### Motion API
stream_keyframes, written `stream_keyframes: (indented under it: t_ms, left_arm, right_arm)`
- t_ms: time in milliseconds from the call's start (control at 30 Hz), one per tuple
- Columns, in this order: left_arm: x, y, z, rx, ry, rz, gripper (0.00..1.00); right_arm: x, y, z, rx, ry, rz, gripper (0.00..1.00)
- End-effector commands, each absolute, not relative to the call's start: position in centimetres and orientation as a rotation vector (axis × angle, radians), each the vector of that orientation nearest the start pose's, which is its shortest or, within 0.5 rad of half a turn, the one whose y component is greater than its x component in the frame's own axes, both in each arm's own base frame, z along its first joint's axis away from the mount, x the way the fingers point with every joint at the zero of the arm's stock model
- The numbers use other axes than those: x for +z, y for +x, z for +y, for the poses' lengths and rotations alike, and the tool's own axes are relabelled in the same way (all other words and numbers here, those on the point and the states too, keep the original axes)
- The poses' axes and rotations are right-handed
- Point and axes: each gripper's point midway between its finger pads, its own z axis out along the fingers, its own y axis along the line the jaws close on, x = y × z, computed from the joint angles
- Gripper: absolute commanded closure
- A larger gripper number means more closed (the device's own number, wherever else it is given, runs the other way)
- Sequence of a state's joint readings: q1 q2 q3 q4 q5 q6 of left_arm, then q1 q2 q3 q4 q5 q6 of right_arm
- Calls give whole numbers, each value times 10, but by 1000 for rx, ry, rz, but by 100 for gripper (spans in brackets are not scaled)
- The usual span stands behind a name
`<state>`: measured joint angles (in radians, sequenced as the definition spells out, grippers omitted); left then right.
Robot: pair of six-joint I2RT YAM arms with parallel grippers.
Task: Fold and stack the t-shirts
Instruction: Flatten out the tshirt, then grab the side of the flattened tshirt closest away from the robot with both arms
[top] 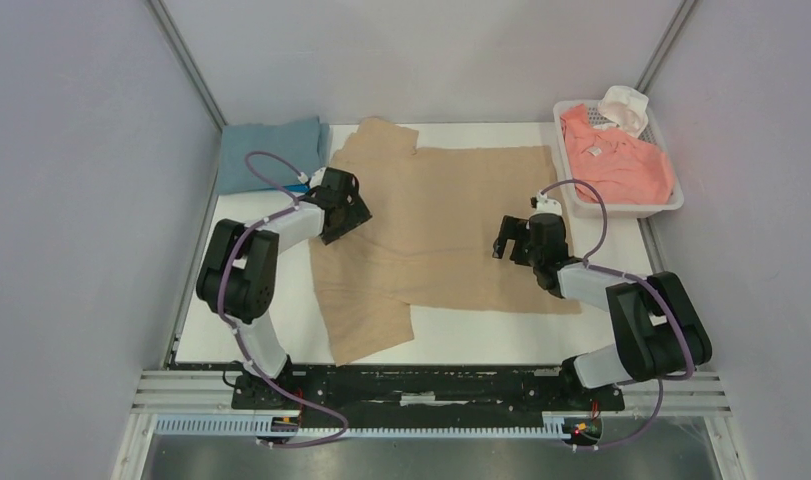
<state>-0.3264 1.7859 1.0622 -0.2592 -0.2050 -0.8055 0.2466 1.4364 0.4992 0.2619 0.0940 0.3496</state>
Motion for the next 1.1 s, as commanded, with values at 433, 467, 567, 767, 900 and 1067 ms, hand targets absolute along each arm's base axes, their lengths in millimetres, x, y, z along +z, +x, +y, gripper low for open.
stream_keyframes:
  t_ms: [433,467,567,767,900,1067]
  left_arm:
    - [121,294,-157,-139,-333,2456,10]
    - [118,275,-155,-141,-343,2475,10]
    - [100,216,-154,-180,-320,2554,10]
    - [64,116,-141,-161,-241,2769,15]
    - [55,87,-143,-159,-202,2847,21]
    - [34,73,-142,-94,-182,2903,28]
  right_arm:
    - [122,312,28,132,477,1869,2]
    - [120,304,24,122,488,1864,2]
    - [114,287,20,132,520,1854,2]
    - [102,276,22,144,515,1896,2]
    - [98,275,23,111,475,1970,2]
    - [93,275,22,83,463,2000,2]
